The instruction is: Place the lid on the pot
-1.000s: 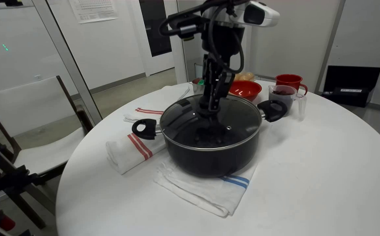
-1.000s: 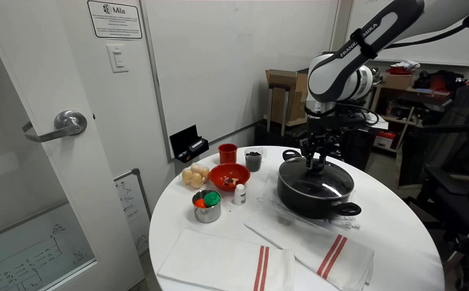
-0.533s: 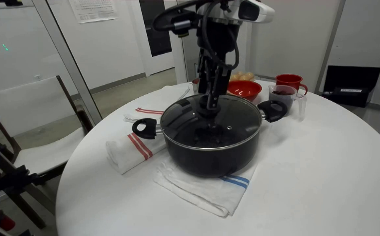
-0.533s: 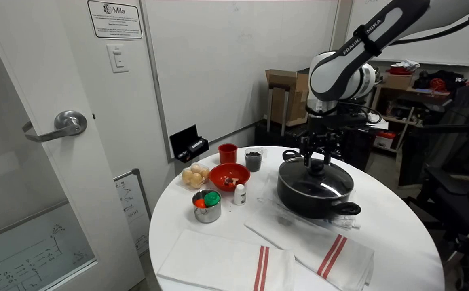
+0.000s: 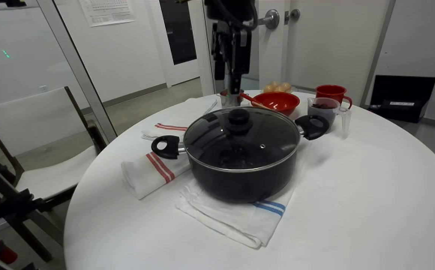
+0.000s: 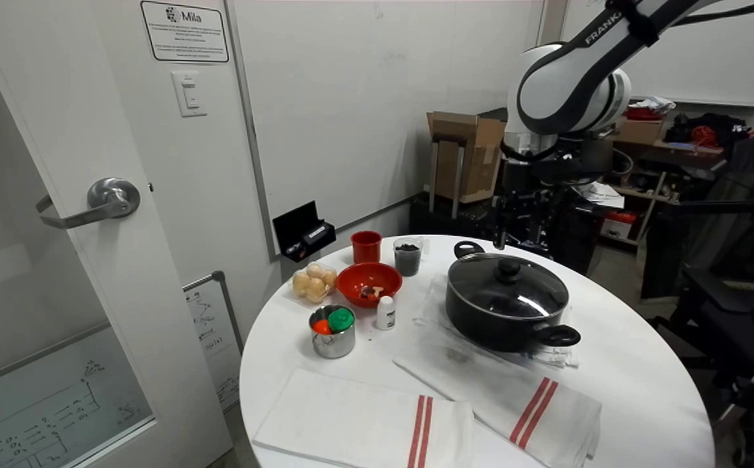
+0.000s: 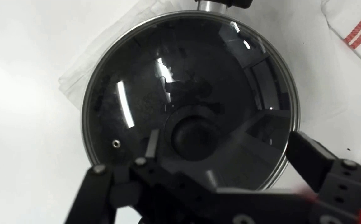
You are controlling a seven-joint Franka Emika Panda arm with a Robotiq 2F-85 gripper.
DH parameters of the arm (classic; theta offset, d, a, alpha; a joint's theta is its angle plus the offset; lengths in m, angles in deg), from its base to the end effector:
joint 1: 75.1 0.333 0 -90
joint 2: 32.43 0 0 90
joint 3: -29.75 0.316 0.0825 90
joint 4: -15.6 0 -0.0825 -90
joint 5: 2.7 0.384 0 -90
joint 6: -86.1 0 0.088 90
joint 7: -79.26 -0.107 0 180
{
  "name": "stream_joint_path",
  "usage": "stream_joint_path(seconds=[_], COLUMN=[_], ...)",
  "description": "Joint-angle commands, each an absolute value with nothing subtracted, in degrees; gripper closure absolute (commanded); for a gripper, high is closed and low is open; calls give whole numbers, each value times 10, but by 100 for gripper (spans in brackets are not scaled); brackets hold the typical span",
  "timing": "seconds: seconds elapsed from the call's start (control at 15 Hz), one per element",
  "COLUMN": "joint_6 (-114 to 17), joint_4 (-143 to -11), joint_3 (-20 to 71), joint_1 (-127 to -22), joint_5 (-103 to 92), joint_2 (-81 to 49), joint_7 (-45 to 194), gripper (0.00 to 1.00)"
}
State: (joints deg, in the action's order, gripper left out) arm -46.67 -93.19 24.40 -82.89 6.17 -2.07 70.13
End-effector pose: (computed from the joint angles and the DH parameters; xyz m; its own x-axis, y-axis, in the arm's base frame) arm 0.6053 -0.1360 0.2127 0.8774 -0.4654 -0.1167 -0.4720 -0.8808 -0.0363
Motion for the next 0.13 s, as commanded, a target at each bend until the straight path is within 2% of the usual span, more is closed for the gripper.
stream_joint_path(seconds=[0.0,0.07], joint_6=[-500,-506], joint_4=[-1007,-1019], joint_3=[233,234], joint_1=[-806,-803], joint_5=[33,28], joint_2=[-95,-110], joint_7=[695,695], gripper=[0,0])
